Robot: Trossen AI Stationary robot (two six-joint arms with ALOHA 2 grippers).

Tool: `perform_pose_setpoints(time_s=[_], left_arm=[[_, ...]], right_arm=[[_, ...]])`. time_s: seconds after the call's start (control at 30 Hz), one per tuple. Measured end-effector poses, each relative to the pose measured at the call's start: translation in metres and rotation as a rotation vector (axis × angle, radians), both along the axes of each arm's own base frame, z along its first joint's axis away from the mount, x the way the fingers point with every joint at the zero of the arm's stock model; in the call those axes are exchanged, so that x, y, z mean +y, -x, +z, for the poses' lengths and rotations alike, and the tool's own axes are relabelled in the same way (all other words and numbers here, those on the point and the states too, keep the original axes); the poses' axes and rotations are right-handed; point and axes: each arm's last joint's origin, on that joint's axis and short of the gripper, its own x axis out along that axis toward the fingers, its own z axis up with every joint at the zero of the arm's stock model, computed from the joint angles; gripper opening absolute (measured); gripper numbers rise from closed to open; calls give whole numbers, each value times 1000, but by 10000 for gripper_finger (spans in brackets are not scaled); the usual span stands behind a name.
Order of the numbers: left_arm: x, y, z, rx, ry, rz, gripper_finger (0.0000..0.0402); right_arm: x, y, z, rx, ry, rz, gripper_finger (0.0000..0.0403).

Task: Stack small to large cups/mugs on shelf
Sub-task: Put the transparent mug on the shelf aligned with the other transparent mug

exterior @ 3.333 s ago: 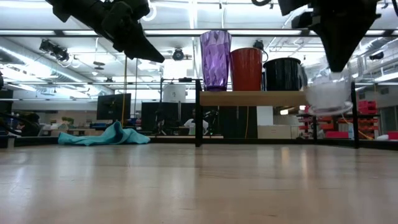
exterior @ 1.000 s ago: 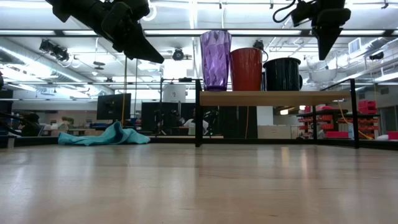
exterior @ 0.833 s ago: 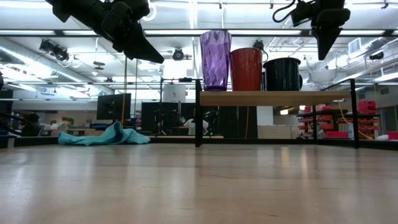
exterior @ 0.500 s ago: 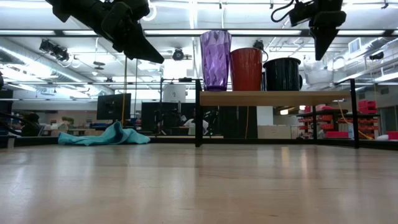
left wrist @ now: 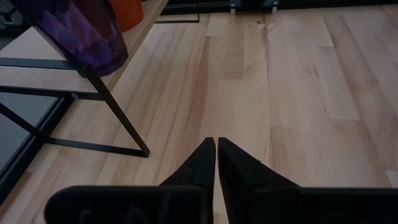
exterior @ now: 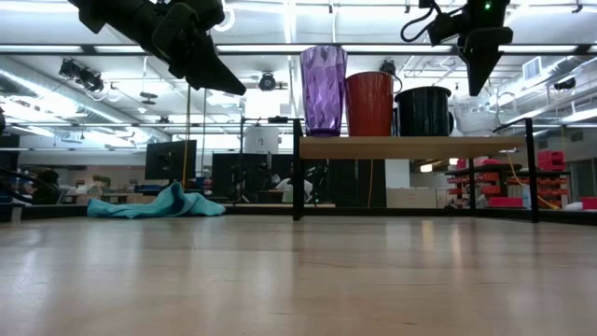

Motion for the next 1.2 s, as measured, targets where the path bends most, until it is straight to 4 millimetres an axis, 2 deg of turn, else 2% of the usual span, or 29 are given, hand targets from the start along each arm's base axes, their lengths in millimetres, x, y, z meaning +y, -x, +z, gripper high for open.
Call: perform_pose_setpoints(time_s=[0.33,0.7,0.97,1.2], left_arm=[[0,0,0,0,0,-1,36],[0,0,0,0,-1,0,29],[0,0,0,0,-2,-1,34],[0,0,0,0,-1,-1,25]], right_arm=[[-2,3,2,45,116,-29,73],[4,5,3,27,110,-55,73],[10,18,12,-79,121,-151,73],[19,32,23,-212,-28,-189,73]])
